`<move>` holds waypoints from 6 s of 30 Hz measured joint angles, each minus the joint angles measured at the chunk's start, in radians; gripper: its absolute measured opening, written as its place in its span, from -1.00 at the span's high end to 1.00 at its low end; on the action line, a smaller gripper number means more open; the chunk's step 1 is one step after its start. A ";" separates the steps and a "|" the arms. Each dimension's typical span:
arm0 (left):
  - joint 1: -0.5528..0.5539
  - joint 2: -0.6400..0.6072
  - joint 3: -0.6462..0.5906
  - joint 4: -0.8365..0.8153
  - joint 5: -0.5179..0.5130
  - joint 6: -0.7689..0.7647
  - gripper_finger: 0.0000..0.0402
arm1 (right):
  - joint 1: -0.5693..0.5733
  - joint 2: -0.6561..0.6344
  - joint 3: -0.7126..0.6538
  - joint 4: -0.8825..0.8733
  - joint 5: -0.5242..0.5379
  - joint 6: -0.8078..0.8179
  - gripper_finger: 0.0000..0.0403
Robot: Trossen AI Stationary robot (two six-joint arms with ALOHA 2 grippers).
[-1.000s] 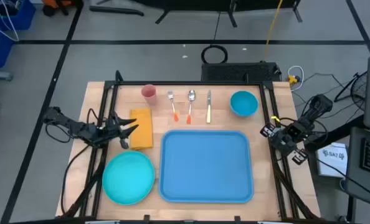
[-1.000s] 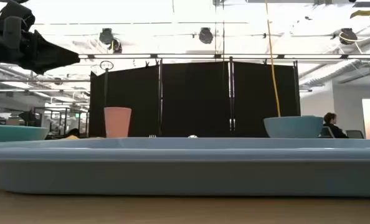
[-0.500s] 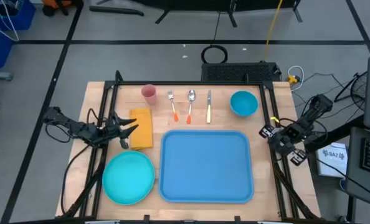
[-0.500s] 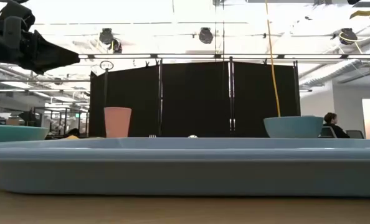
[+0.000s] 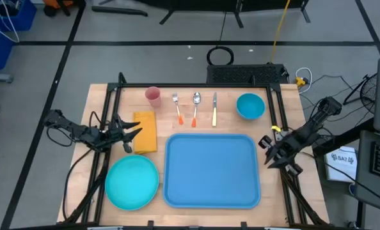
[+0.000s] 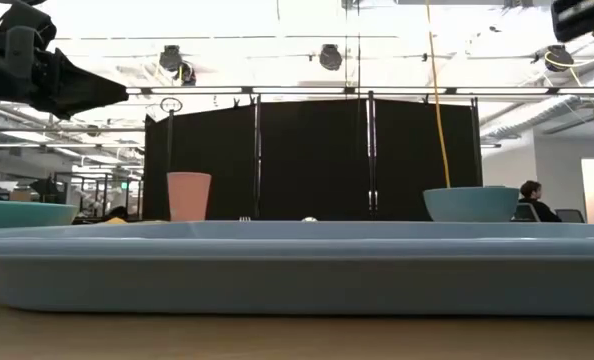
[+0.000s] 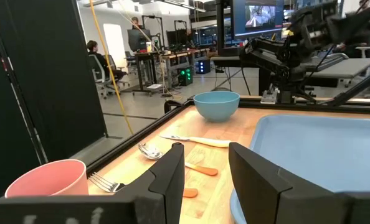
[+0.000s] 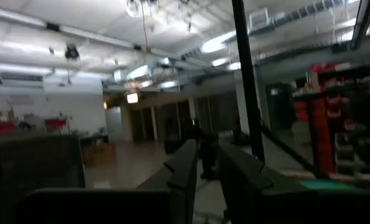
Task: Set up tray
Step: Put the pink cup at the top right of the blue serving tray
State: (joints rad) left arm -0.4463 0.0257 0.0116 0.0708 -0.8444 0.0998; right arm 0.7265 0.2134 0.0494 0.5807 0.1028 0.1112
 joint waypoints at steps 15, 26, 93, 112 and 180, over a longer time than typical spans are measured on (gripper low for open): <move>0.000 0.000 0.000 0.000 0.000 0.000 0.36 | 0.000 0.000 0.000 -0.463 0.000 0.000 0.72; 0.000 0.000 0.000 0.000 0.000 0.000 0.36 | 0.000 0.002 0.000 -0.408 0.189 -0.054 0.72; 0.001 0.000 0.000 0.359 0.209 -0.892 0.36 | -0.383 0.693 0.284 0.097 0.483 1.076 0.41; 0.001 0.000 0.000 0.335 0.215 -0.961 0.36 | -0.502 1.111 0.602 0.050 0.184 0.986 -0.24; 0.462 0.499 0.450 -0.385 0.369 -0.867 0.36 | -0.812 1.620 1.256 -0.419 -0.212 0.431 -0.26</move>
State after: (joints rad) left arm 0.0153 0.5245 0.4612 -0.3139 -0.4752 -0.7672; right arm -0.0858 1.8336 1.3054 0.1618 -0.1097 0.5419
